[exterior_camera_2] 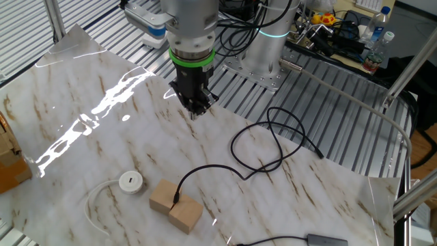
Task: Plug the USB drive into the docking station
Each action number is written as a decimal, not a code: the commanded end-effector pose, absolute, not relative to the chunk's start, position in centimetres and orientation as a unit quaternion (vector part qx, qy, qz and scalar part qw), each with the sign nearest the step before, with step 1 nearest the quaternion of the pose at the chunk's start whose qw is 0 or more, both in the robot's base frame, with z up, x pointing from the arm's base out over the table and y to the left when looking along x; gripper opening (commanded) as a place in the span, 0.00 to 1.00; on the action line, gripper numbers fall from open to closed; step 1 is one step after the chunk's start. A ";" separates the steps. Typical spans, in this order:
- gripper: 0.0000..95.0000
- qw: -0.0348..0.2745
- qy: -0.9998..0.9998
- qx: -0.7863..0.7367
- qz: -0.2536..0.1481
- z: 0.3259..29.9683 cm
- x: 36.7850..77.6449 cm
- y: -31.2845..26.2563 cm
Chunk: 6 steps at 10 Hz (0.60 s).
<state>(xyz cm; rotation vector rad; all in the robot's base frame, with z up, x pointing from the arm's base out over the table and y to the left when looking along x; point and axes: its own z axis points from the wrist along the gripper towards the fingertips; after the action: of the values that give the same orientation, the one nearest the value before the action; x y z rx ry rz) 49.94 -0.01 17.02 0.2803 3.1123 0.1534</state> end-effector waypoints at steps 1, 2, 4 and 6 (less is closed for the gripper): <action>0.00 0.004 0.995 0.091 0.049 17.0 50.0 0.0; 0.00 0.004 0.995 0.091 0.049 17.0 50.0 0.0; 0.00 0.003 0.995 0.092 0.049 17.0 50.0 0.0; 0.00 -0.003 0.994 0.092 0.050 17.0 50.0 0.0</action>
<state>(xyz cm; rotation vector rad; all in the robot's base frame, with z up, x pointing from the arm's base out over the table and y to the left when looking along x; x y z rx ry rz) 49.97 0.03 17.03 0.2891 3.1352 0.1587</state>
